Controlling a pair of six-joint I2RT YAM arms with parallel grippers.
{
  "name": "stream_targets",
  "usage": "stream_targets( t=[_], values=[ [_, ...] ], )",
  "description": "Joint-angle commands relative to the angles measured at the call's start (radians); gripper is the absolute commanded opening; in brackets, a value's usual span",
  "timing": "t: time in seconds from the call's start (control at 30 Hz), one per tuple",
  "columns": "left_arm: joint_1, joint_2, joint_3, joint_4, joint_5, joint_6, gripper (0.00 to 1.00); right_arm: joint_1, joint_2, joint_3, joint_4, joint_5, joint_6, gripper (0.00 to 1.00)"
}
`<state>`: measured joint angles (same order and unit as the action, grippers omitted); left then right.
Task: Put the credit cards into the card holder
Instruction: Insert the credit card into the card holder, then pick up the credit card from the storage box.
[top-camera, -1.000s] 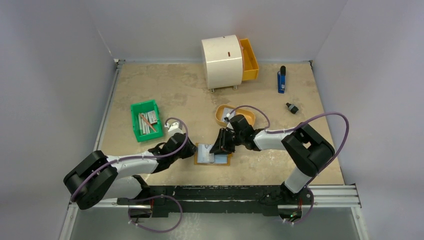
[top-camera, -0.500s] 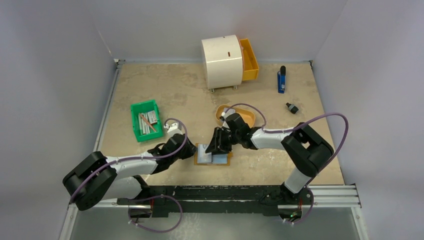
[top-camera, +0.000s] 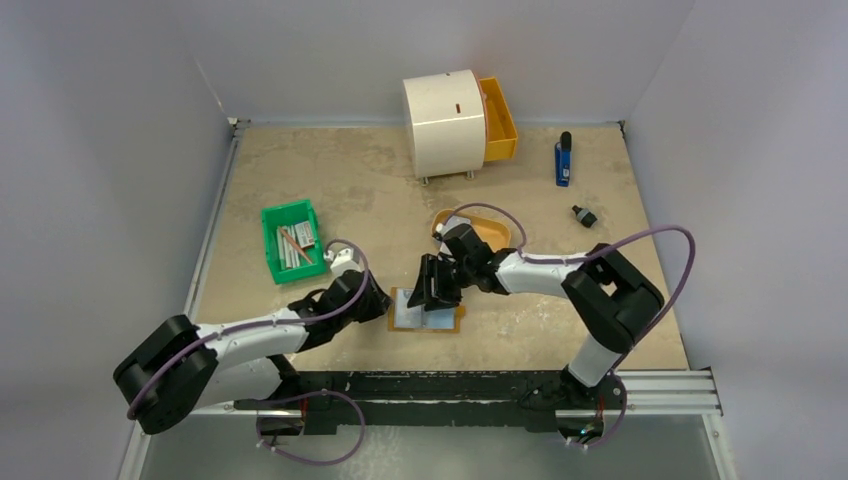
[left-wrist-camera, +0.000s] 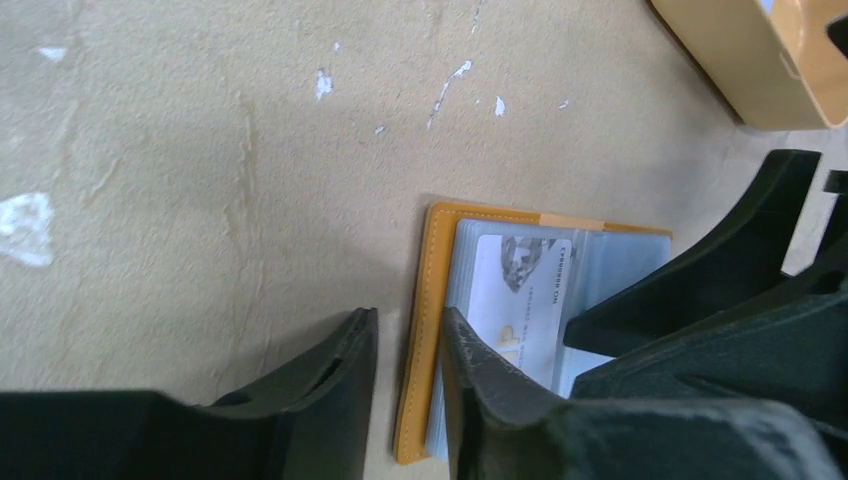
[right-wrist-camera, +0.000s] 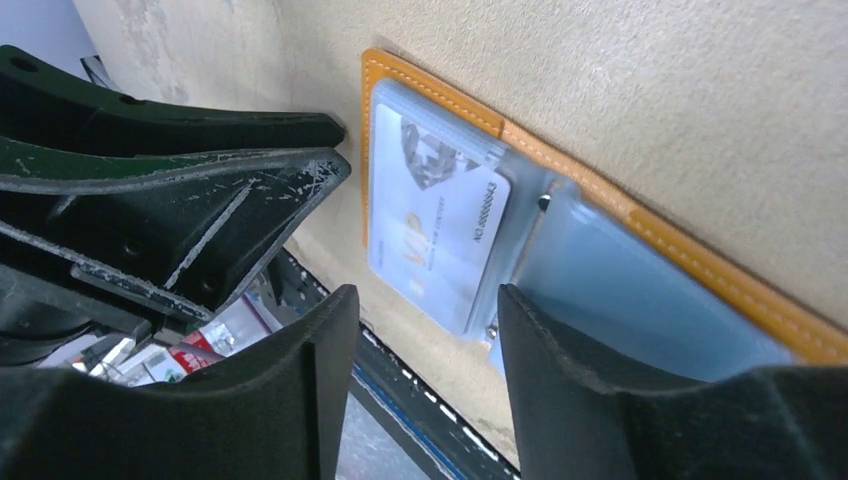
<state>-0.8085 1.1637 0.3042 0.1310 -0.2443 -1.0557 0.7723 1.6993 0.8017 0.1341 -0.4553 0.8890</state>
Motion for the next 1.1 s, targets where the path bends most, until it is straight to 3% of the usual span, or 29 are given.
stream_targets(
  t=[0.0, 0.1, 0.27, 0.4, 0.53, 0.6, 0.87, 1.07],
  values=[
    [-0.007, -0.089, 0.005, -0.160, -0.063, 0.009, 0.35, 0.004, -0.109, 0.059, -0.172, 0.070, -0.071, 0.59],
    [-0.006, -0.155, 0.039, -0.246, -0.097, 0.008, 0.48, 0.003, -0.199, 0.092, -0.286, 0.129, -0.095, 0.71],
    [-0.007, -0.244, 0.125, -0.374, -0.139, 0.028, 0.56, 0.003, -0.373, 0.193, -0.504, 0.380, -0.175, 0.72],
    [-0.007, -0.293, 0.200, -0.426, -0.203, 0.077, 0.57, -0.035, -0.515, 0.128, -0.417, 0.642, -0.256, 0.70],
    [-0.006, -0.315, 0.258, -0.433, -0.247, 0.114, 0.57, -0.289, -0.499, 0.100, -0.296, 0.410, -0.201, 0.71],
    [-0.008, -0.315, 0.274, -0.425, -0.250, 0.120, 0.57, -0.341, -0.452, 0.087, -0.215, 0.341, -0.167, 0.71],
    [-0.006, -0.296, 0.270, -0.434, -0.231, 0.096, 0.53, -0.392, -0.215, 0.141, -0.093, 0.320, -0.110, 0.72],
    [-0.007, -0.300, 0.230, -0.403, -0.215, 0.069, 0.53, -0.395, -0.055, 0.219, -0.114, 0.316, -0.107, 0.71]
  ],
)
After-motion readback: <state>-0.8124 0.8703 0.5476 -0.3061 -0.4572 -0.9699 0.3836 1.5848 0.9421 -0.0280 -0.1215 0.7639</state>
